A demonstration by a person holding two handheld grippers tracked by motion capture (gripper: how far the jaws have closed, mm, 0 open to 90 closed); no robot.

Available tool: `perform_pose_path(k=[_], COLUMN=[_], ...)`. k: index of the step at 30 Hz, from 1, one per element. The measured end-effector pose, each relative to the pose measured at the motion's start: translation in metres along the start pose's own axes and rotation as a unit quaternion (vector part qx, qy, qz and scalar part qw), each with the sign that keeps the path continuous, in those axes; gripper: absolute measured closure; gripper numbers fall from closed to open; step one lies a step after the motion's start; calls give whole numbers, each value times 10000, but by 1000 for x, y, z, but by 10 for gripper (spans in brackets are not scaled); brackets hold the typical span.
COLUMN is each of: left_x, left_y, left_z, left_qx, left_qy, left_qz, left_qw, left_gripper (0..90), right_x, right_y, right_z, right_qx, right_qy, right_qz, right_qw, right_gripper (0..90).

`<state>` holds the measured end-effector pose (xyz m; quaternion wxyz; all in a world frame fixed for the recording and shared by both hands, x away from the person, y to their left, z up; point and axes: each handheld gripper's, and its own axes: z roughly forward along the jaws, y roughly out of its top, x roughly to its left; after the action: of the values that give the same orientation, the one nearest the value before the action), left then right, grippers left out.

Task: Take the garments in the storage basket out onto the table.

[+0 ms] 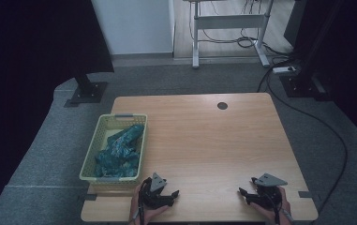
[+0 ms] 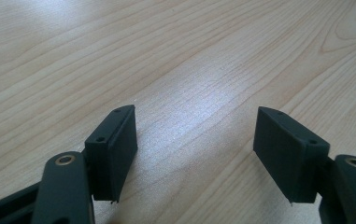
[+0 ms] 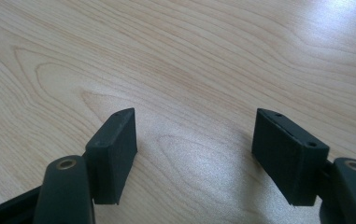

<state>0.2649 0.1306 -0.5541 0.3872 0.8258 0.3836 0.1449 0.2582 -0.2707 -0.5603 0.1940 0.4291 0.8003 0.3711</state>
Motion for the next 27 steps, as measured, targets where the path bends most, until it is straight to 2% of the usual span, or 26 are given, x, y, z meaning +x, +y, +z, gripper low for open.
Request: perform_pose_path(k=[6,11,18,20,27], left_x=[1,2,1,1,1], left_y=[0,-1,1,2,7], left_z=[-1,-1,-2,-5,-16], left_qx=[-20,-38,19,-20,-178], left_qy=[-34,46,129,113,181], left_qz=[-68,-144,-133,-180,-156], left_qw=[10000,9999,9998,9998,9996], left_gripper=[302,316,321,323,330], right_x=[0,0,0,0,0], right_y=[0,0,0,0,0], right_z=[0,0,0,0,0], right_qx=[2,2,0,0,1], right_qy=[-5,-5,-5,-6,-5], right_qz=[7,7,8,9,11], right_qw=[10000,10000,10000,10000,10000], right_gripper=[305,305,306,306,306])
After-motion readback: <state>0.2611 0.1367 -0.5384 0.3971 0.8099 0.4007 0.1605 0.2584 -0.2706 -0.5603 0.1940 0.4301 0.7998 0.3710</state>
